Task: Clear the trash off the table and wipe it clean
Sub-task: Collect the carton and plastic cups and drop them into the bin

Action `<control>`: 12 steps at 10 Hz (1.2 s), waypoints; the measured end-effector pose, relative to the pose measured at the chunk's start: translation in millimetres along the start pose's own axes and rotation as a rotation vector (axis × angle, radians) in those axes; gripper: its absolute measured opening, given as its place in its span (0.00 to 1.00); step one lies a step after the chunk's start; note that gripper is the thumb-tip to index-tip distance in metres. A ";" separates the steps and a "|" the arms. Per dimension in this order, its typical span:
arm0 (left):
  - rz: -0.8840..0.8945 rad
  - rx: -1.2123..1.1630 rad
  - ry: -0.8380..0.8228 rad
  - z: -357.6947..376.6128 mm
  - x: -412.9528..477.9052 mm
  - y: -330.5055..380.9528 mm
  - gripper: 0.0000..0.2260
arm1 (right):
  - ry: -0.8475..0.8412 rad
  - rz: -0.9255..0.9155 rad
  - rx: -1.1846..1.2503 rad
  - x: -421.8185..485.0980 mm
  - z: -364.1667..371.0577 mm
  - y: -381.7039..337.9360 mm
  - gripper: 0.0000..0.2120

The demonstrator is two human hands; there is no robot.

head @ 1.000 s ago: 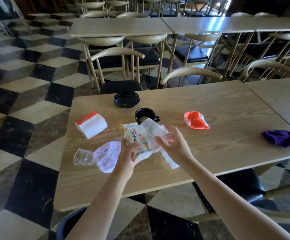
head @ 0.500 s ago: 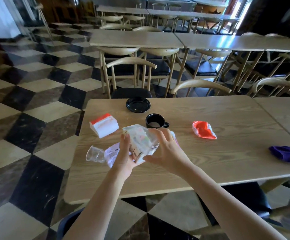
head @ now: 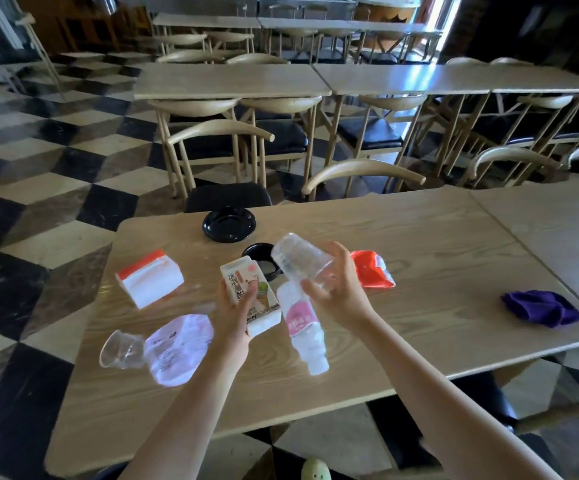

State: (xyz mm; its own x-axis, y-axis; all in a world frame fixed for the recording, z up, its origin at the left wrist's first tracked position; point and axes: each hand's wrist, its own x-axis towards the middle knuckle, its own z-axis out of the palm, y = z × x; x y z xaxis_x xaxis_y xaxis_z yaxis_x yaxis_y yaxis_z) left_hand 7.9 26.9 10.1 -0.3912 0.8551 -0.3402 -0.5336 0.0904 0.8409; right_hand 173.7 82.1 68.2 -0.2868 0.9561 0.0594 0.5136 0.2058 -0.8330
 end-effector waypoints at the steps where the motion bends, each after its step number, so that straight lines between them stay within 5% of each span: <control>1: 0.024 0.010 -0.001 14.8 15.4 -0.9 0.21 | 0.070 0.174 0.013 44.8 -36.9 41.5 0.41; 2: 0.019 0.072 0.037 30.3 29.4 2.9 0.38 | 0.125 0.273 0.012 87.6 -70.9 83.6 0.43; 3: 0.029 0.078 0.052 31.2 41.9 -2.6 0.35 | 0.118 0.355 -0.003 119.6 -91.9 119.6 0.44; 5: 0.034 0.180 0.174 25.9 54.3 -11.5 0.52 | 0.097 0.428 -0.031 153.6 -88.7 199.1 0.35; 6: 0.017 0.192 0.252 30.2 59.1 -20.2 0.53 | 0.020 0.392 -0.045 153.3 -84.1 211.9 0.40; 7: 0.003 0.180 0.251 33.7 61.3 -29.0 0.51 | -0.121 0.420 -0.049 146.0 -80.7 217.6 0.44; 9: 0.023 0.180 0.283 46.1 64.2 -32.5 0.36 | -0.178 0.467 -0.152 154.2 -79.4 226.2 0.32; 11: 0.043 0.263 0.279 42.5 60.2 -31.6 0.18 | -0.287 0.503 -0.167 162.1 -72.1 202.7 0.43; 12: 0.043 0.234 0.274 38.3 56.6 -27.4 0.18 | -0.273 0.577 -0.153 169.7 -68.9 201.9 0.45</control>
State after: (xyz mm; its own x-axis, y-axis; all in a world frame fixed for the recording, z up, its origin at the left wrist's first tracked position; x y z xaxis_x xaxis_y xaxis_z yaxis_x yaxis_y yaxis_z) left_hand 29.1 92.4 -16.2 -0.6132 0.6949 -0.3756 -0.3386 0.1984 0.9198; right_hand 284.4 300.3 -52.0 -0.1155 0.8390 -0.5317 0.7495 -0.2777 -0.6010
